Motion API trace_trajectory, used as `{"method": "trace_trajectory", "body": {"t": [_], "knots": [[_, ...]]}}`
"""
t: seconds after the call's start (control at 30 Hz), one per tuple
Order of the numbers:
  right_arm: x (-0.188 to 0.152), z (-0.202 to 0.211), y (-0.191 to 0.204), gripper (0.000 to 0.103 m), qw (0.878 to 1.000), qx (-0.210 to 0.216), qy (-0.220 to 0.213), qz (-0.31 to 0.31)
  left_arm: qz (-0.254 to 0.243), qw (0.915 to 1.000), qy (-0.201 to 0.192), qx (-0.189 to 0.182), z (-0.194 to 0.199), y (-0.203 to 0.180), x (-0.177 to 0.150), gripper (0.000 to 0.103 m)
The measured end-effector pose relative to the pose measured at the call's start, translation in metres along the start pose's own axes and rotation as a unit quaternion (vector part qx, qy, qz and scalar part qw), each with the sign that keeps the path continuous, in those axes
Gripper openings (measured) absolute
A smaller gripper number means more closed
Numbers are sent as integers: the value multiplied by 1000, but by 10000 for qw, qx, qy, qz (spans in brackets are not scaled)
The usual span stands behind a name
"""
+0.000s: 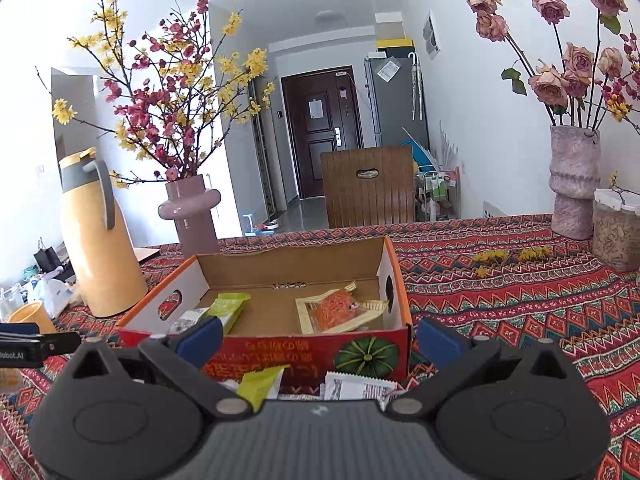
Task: Organize snacks
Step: 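Return both tools to the pile and grasp the pink packet with the right gripper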
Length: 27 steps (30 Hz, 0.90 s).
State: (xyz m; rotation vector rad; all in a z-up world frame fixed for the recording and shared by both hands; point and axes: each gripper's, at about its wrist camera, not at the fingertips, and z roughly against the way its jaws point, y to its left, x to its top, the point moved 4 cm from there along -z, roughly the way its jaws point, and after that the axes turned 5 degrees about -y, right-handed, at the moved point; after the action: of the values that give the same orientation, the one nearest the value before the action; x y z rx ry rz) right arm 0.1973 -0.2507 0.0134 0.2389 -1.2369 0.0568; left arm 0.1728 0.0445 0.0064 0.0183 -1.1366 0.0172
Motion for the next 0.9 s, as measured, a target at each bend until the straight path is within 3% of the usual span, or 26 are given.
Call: {"method": "trace_trajectory", "body": {"t": [0.3, 0.9], "knots": [[-23, 22, 3, 103, 9998, -26, 191, 10, 164, 9995, 244, 96, 15, 23, -29, 103], [-40, 26, 9, 103, 9987, -105, 504, 39, 244, 9994, 252, -23, 23, 27, -35, 103]]}}
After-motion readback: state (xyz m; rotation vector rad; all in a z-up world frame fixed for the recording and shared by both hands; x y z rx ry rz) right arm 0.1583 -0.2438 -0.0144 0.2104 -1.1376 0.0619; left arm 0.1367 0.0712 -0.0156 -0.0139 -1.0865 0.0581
